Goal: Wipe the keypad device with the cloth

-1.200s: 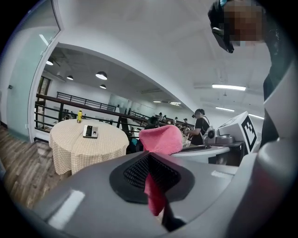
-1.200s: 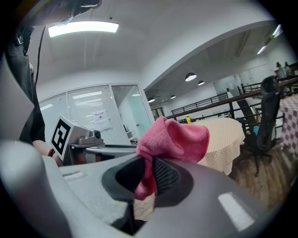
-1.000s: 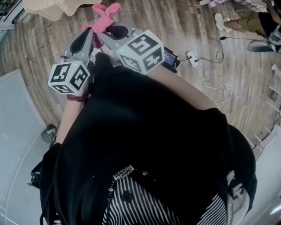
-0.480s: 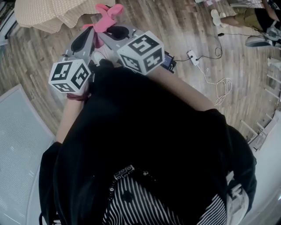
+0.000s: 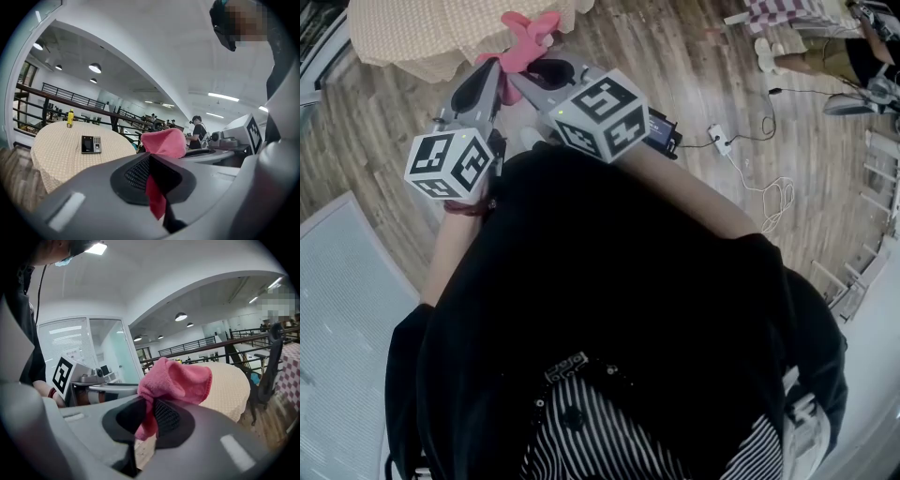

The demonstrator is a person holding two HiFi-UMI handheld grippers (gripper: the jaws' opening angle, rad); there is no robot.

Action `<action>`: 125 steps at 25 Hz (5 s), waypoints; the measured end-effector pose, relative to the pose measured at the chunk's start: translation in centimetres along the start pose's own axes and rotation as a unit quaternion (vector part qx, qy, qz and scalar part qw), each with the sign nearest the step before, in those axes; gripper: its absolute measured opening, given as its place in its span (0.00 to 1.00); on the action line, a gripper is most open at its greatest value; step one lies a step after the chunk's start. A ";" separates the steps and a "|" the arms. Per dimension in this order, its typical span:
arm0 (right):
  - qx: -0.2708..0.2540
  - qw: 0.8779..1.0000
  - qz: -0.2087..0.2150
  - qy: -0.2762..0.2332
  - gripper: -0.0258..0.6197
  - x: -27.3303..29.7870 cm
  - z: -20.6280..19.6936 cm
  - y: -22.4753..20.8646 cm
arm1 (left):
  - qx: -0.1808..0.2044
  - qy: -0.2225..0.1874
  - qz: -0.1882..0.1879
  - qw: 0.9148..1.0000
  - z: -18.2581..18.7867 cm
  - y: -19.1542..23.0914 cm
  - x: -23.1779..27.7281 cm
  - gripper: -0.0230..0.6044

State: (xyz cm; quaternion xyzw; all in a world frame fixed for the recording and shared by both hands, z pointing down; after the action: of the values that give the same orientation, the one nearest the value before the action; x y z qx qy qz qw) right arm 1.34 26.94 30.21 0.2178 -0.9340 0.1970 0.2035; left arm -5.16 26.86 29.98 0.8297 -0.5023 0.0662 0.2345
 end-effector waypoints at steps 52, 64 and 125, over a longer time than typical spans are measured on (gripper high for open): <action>-0.045 0.985 0.146 0.081 0.12 29.2 19.7 -16.4 | -0.068 -0.024 0.115 0.991 14.9 30.3 14.1 0.04; 0.000 0.979 0.183 0.085 0.12 30.9 19.6 -22.1 | -0.094 0.015 0.140 0.986 15.1 31.5 19.5 0.04; 0.124 0.980 0.097 0.123 0.12 39.2 18.5 -32.3 | -0.081 0.169 0.004 0.982 14.6 40.2 31.1 0.04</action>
State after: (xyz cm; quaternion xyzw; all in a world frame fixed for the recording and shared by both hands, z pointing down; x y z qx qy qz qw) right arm -20.66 -21.06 41.97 0.1240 -0.8867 0.3555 0.2682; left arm -26.58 -20.24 40.82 0.7829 -0.4620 0.1657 0.3825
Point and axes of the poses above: the fingertips, and each gripper's own axes: x forward along the fingers, y to its left, z out of its top, the point moved 3 cm from there along -x, backward along the fingers, and after that the axes turned 7 degrees about y, right-handed, at the moved point
